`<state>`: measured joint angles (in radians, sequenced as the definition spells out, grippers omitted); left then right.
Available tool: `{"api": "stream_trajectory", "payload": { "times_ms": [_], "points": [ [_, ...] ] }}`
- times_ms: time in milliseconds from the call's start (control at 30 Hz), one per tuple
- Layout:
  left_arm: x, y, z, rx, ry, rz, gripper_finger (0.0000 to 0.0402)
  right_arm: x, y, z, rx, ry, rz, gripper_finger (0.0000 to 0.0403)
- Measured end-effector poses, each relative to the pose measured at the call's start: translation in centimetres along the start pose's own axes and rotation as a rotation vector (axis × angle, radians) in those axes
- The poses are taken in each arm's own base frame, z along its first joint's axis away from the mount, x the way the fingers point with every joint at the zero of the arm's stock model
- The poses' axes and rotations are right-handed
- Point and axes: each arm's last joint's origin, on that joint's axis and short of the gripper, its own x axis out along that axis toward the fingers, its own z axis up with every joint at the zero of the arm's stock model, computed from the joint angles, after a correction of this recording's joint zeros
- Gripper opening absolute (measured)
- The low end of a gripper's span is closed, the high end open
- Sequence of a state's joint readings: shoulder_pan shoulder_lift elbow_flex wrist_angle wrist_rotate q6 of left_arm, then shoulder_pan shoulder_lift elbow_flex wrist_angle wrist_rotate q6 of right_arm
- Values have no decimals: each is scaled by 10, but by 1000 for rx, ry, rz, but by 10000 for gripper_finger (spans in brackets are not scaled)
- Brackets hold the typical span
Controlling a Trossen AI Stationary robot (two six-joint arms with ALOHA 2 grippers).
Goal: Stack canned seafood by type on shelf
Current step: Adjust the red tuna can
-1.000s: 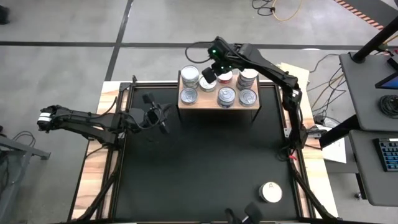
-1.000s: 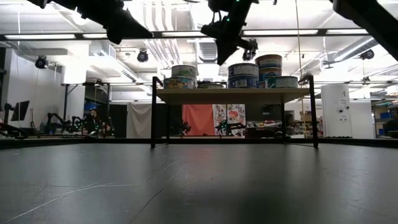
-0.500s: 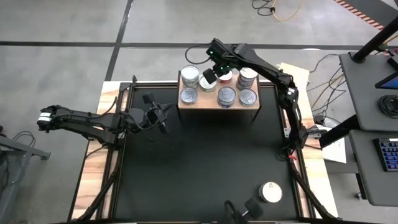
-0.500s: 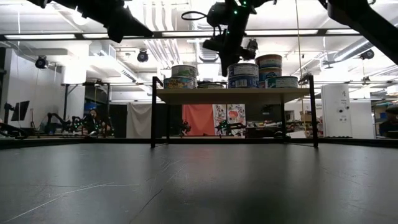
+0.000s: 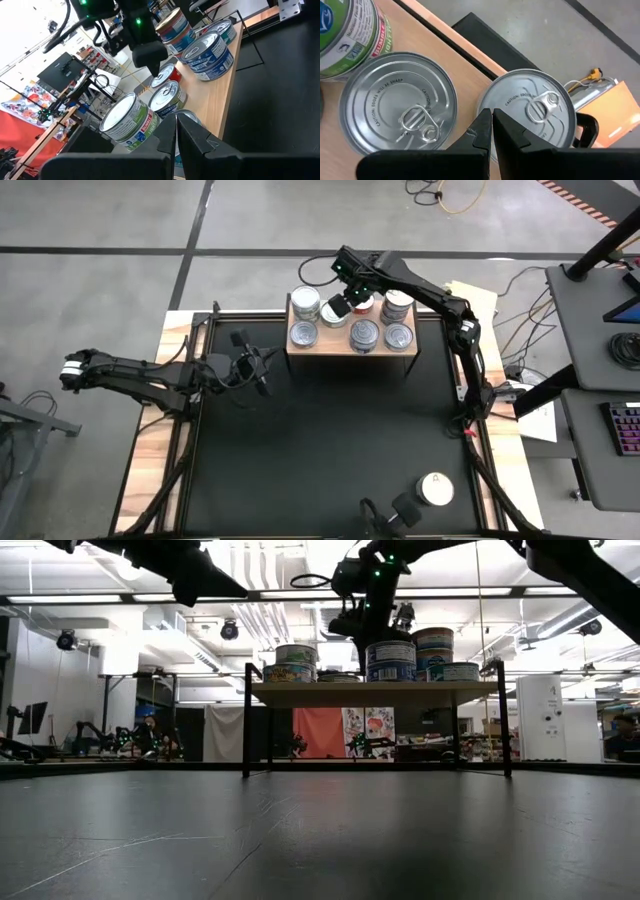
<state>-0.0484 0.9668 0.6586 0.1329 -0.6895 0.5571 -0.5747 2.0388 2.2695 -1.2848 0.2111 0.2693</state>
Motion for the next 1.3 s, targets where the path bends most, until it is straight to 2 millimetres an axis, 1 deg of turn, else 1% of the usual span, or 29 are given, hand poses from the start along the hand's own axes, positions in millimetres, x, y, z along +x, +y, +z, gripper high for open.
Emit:
{"api": "stream_trajectory", "payload": {
  "times_ms": [100,300,467,567,833,1033,1300],
  "points": [
    [0,0,0,0,-1,0,0,2,1,1,-41,-8,2,9],
    [0,0,0,-1,-1,-1,0,3,0,0,-225,-4,1,9],
    [0,0,0,-1,-1,-1,0,6,0,-2,-346,14,-1,9],
    [0,0,0,-1,-1,-1,0,7,0,-2,-389,18,-1,9],
    [0,0,0,-9,-1,-1,0,10,-8,1,-408,7,-9,9],
    [0,0,0,-16,-1,-1,0,14,-17,7,-377,-32,-17,9],
    [0,0,0,-16,-1,-1,0,23,-19,4,-378,-6,-17,9]
  ]
}}
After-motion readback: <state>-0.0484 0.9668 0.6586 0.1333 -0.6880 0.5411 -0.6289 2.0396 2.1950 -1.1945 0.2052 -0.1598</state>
